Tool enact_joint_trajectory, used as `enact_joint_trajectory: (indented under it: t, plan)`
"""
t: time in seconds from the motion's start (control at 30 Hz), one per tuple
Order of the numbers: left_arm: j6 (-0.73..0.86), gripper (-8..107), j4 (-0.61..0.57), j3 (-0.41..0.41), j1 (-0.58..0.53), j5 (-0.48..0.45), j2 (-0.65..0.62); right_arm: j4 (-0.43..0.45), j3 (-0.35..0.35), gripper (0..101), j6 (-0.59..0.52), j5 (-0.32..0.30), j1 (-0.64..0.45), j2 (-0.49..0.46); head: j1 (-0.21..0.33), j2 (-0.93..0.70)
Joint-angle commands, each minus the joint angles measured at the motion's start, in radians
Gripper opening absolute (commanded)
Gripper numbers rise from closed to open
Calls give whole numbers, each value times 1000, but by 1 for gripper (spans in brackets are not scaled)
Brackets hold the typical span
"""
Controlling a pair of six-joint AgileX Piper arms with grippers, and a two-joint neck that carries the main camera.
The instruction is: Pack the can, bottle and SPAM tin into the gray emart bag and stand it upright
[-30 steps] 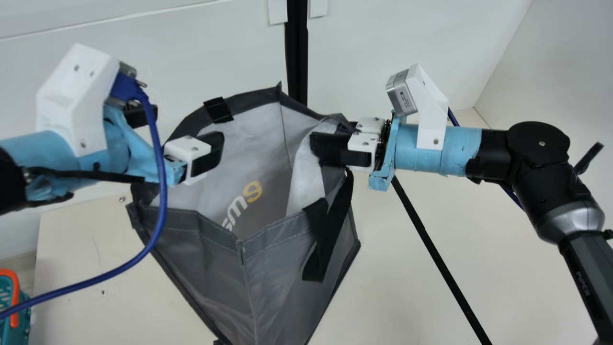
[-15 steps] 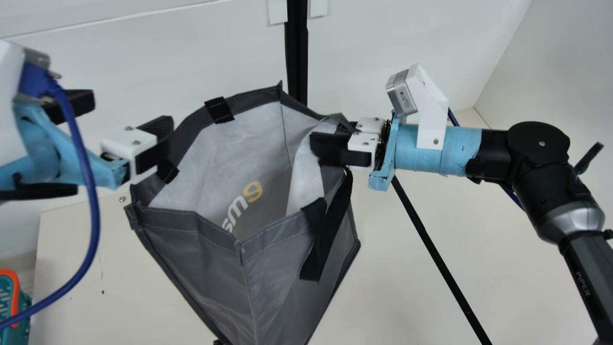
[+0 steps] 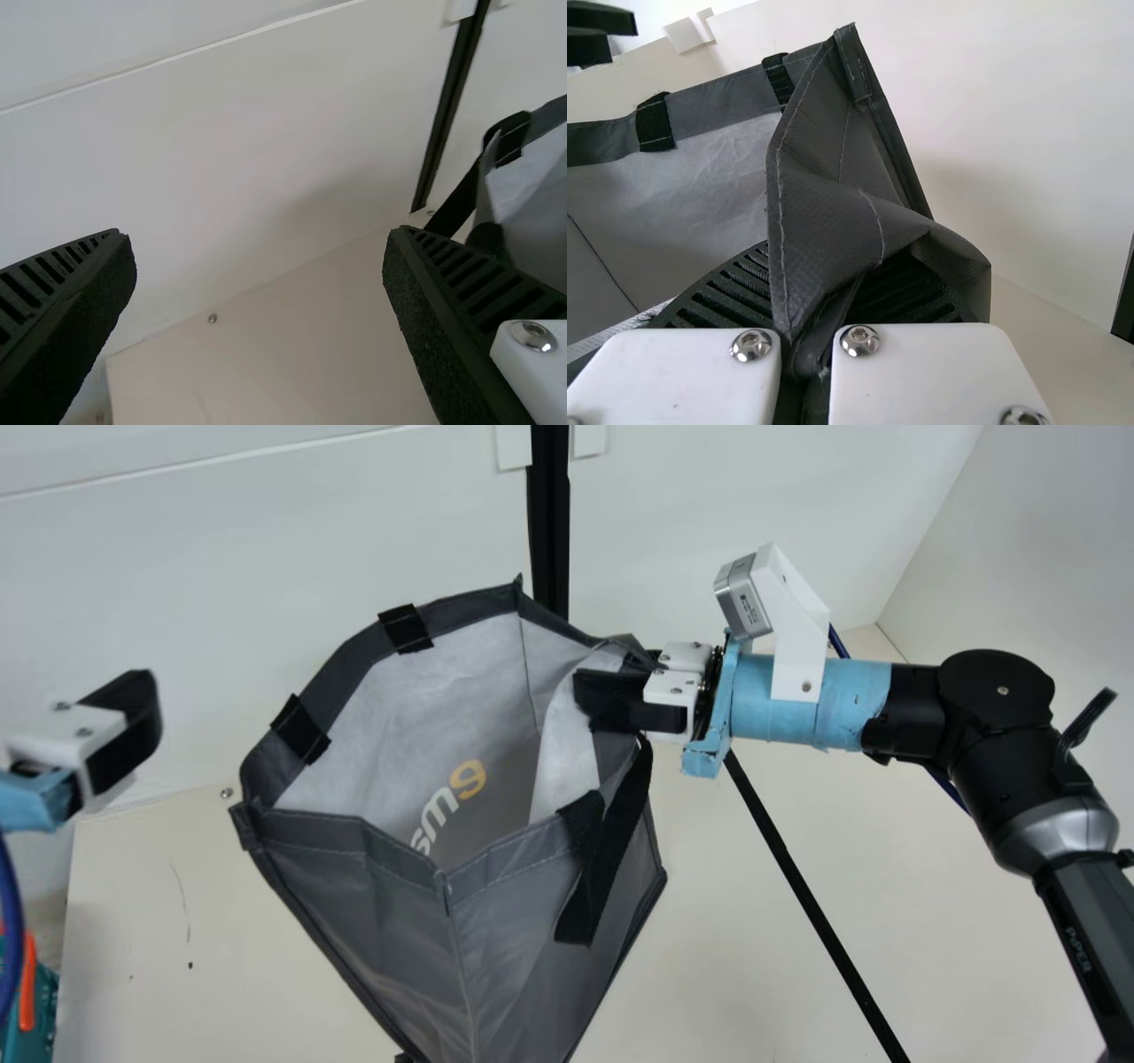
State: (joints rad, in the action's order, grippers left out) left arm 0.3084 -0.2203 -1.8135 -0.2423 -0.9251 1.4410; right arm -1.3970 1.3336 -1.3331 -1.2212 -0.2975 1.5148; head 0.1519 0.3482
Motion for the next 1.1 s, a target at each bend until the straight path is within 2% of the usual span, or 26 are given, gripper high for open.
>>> enact_joint_trajectory:
  t: [0.0, 0.57, 0.83, 1.07]
  plan:
    - [-18, 90, 50, 35, 12, -6, -25, 0, 0, 0, 0, 0, 0, 0, 23, 1]
    - [-170, 90, 332, 277, 65, -79, -193, 0, 0, 0, 0, 0, 0, 0, 23, 1]
    - [-233, 90, 391, 390, 70, -92, -281, 0, 0, 0, 0, 0, 0, 0, 23, 1]
    - [-268, 90, 416, 450, 84, -103, -363, 0, 0, 0, 0, 0, 0, 0, 23, 1]
